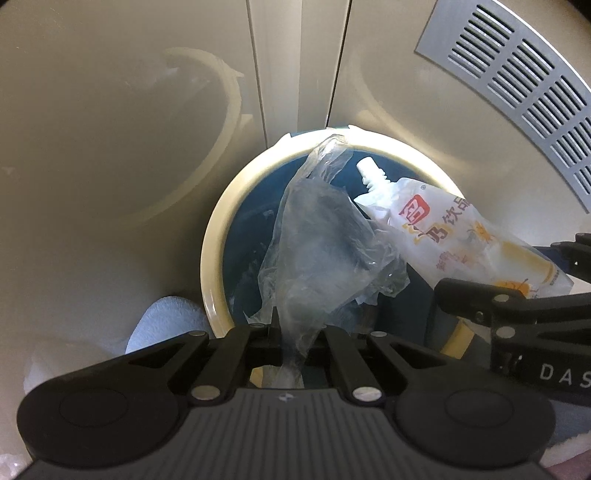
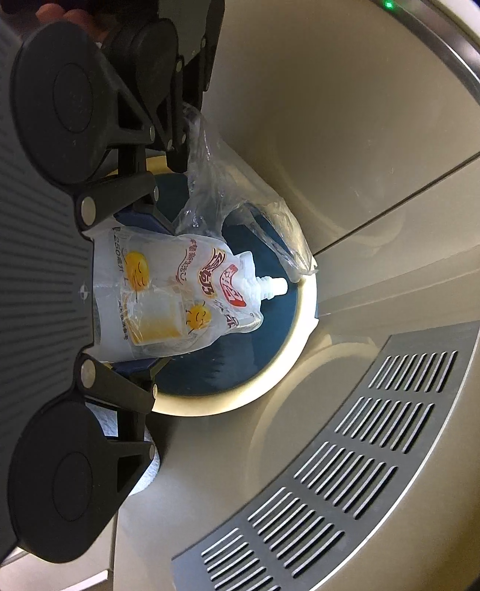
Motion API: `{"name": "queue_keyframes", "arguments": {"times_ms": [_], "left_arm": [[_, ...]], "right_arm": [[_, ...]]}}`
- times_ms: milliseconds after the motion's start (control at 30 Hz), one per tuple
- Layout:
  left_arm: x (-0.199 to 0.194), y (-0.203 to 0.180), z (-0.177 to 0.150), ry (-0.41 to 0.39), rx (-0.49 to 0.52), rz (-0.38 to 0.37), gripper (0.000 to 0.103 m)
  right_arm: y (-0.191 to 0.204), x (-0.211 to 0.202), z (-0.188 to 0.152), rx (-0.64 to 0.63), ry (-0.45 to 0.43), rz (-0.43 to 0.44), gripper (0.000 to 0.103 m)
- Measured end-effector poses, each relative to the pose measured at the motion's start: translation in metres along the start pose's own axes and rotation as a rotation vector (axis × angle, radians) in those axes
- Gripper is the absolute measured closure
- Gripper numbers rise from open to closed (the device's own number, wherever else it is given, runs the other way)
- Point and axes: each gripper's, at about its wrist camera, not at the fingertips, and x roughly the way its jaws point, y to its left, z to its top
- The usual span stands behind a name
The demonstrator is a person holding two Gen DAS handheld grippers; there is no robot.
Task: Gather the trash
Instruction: 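Open the left tool dropping the bag while the right tool releases the pouch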
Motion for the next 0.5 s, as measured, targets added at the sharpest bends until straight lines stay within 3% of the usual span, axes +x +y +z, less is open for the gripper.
{"name": "queue_keyframes", "arguments": {"times_ms": [500], "left_arm": [[0.011, -0.004, 0.004, 0.032, 0.016, 0.009, 0.101]], "right_arm": [[-0.007, 0.005, 0.005, 0.015, 0.012, -0.008, 0.035]]}}
